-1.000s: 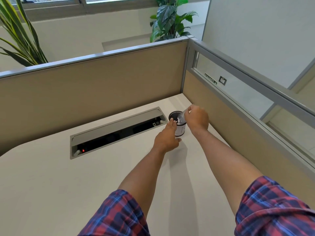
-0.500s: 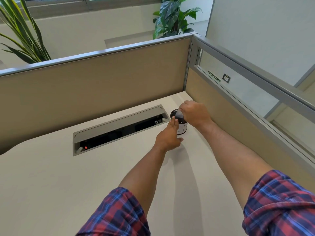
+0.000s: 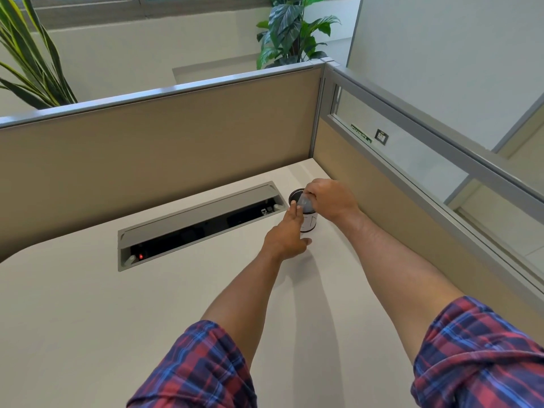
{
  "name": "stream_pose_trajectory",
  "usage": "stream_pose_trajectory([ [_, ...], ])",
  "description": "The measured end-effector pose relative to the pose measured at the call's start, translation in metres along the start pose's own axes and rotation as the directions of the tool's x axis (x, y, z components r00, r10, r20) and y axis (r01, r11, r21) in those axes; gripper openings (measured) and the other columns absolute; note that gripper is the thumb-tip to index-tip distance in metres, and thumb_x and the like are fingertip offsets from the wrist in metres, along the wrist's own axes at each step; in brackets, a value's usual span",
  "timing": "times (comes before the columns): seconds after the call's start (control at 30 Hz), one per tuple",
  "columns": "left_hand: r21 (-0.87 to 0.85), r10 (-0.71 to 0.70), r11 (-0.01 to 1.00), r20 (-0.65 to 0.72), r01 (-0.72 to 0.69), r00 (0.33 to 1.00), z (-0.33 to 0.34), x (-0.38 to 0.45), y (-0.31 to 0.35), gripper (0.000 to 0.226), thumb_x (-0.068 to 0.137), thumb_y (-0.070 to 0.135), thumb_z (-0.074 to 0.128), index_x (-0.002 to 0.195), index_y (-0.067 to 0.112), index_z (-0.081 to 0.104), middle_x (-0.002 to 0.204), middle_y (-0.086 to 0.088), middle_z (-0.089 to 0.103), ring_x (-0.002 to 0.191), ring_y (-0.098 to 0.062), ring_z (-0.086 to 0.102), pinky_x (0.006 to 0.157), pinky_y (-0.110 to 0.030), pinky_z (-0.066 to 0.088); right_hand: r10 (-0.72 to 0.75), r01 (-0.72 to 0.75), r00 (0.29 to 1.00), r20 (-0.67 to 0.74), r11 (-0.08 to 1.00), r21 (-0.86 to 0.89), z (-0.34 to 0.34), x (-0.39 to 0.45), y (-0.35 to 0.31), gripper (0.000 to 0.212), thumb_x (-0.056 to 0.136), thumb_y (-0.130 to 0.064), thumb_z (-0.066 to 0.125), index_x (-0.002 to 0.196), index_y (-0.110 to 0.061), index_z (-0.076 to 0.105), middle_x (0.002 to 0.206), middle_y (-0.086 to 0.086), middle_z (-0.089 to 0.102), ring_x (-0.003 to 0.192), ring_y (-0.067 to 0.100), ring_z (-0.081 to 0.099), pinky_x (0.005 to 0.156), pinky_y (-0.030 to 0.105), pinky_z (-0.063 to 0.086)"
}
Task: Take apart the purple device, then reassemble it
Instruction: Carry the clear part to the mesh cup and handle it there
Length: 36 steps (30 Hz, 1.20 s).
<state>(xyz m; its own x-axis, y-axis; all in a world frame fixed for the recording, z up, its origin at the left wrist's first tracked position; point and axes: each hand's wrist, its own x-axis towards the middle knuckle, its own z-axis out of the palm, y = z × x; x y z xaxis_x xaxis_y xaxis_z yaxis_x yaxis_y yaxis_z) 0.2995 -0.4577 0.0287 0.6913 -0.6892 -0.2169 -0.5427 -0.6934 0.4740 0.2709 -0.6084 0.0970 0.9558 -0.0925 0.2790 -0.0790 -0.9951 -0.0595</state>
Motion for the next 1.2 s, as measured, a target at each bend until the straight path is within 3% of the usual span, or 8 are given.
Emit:
stream_pose_trajectory([
  [0.23, -0.021, -0.012, 1.000, -0.005, 0.012, 1.000, -0.004, -0.001, 0.005, 0.100, 0.093, 0.037, 0.065, 0.163, 0.020, -0.004, 0.170, 0.005, -0.020, 0.147, -0.025, 0.040, 0.100, -0.042, 0.051, 0.054, -0.054, 0.999, -0.005, 0.998, 0.042, -0.009, 0.001, -0.002, 0.021, 0.093, -0.016, 0.057, 0.097, -0.014, 0.077, 0.099, 0.003, 0.075, 0.085, 0.029, 0.069, 0.065, 0.035, 0.054],
  [0.43, -0.044, -0.020, 0.999, 0.004, 0.020, 1.000, -0.004, -0.002, 0.008, 0.099, 0.093, 0.037, 0.065, 0.163, 0.016, -0.002, 0.171, 0.003, -0.018, 0.151, -0.023, 0.033, 0.106, -0.039, 0.047, 0.061, -0.061, 0.998, 0.008, 0.997, 0.056, -0.008, -0.002, -0.002, 0.022, 0.095, -0.015, 0.055, 0.097, -0.013, 0.077, 0.099, 0.004, 0.075, 0.084, 0.028, 0.068, 0.063, 0.031, 0.046],
  [0.67, -0.096, -0.034, 0.995, -0.030, 0.031, 0.999, -0.006, -0.007, 0.011, 0.097, 0.093, 0.036, 0.065, 0.163, 0.018, 0.001, 0.172, 0.002, -0.011, 0.154, -0.021, 0.026, 0.111, -0.040, 0.042, 0.177, -0.169, 0.984, -0.018, 0.962, 0.212, -0.012, -0.003, 0.002, 0.019, 0.090, -0.012, 0.059, 0.093, -0.014, 0.077, 0.097, 0.003, 0.075, 0.087, 0.027, 0.068, 0.067, 0.036, 0.053],
  [0.83, -0.174, -0.050, 0.984, -0.144, 0.024, 0.988, -0.015, -0.018, 0.016, 0.096, 0.093, 0.030, 0.066, 0.163, 0.016, 0.002, 0.173, 0.000, 0.006, 0.153, -0.023, 0.027, 0.114, -0.043, 0.042, 0.411, -0.307, 0.904, -0.117, 0.816, 0.490, -0.017, -0.007, 0.004, 0.009, 0.088, -0.019, 0.069, 0.088, -0.017, 0.078, 0.084, -0.005, 0.074, 0.073, 0.016, 0.064, 0.066, 0.029, 0.053],
  [0.93, -0.305, -0.077, 0.952, -0.271, -0.010, 0.959, -0.023, -0.027, 0.018, 0.094, 0.089, 0.022, 0.072, 0.161, 0.021, 0.011, 0.167, 0.005, 0.026, 0.147, -0.023, 0.039, 0.108, -0.046, 0.047, 0.572, -0.392, 0.816, -0.078, 0.648, 0.653, -0.017, -0.012, 0.003, 0.005, 0.085, -0.021, 0.073, 0.085, -0.018, 0.078, 0.070, -0.014, 0.066, 0.062, 0.003, 0.060, 0.062, 0.019, 0.046],
  [1.0, -0.384, -0.126, 0.923, -0.321, -0.007, 0.939, -0.027, -0.033, 0.018, 0.095, 0.088, 0.018, 0.074, 0.161, 0.020, 0.014, 0.165, 0.002, 0.033, 0.148, -0.022, 0.038, 0.112, -0.044, 0.044, 0.629, -0.424, 0.777, -0.017, 0.543, 0.725, -0.015, -0.018, -0.001, 0.005, 0.083, -0.019, 0.075, 0.085, -0.017, 0.079, 0.067, -0.014, 0.066, 0.062, -0.004, 0.060, 0.062, 0.017, 0.045],
  [1.1, -0.444, -0.174, 0.896, -0.346, 0.002, 0.922, -0.031, -0.045, 0.014, 0.093, 0.087, 0.016, 0.076, 0.161, 0.015, 0.019, 0.155, -0.004, 0.049, 0.143, -0.023, 0.044, 0.112, -0.041, 0.044, 0.640, -0.443, 0.765, 0.080, 0.431, 0.786, -0.010, -0.034, -0.013, 0.007, 0.082, -0.014, 0.077, 0.087, -0.010, 0.079, 0.073, 0.000, 0.073, 0.065, 0.011, 0.067, 0.066, 0.025, 0.055],
  [1.2, -0.454, -0.195, 0.891, -0.390, -0.004, 0.900, -0.031, -0.063, 0.006, 0.089, 0.084, 0.013, 0.079, 0.158, 0.017, 0.030, 0.140, -0.002, 0.061, 0.130, -0.023, 0.055, 0.097, -0.028, 0.047, 0.654, -0.465, 0.743, 0.142, 0.351, 0.813, -0.005, -0.051, -0.030, 0.004, 0.082, -0.013, 0.076, 0.084, -0.011, 0.078, 0.076, 0.007, 0.076, 0.070, 0.022, 0.069, 0.070, 0.032, 0.058],
])
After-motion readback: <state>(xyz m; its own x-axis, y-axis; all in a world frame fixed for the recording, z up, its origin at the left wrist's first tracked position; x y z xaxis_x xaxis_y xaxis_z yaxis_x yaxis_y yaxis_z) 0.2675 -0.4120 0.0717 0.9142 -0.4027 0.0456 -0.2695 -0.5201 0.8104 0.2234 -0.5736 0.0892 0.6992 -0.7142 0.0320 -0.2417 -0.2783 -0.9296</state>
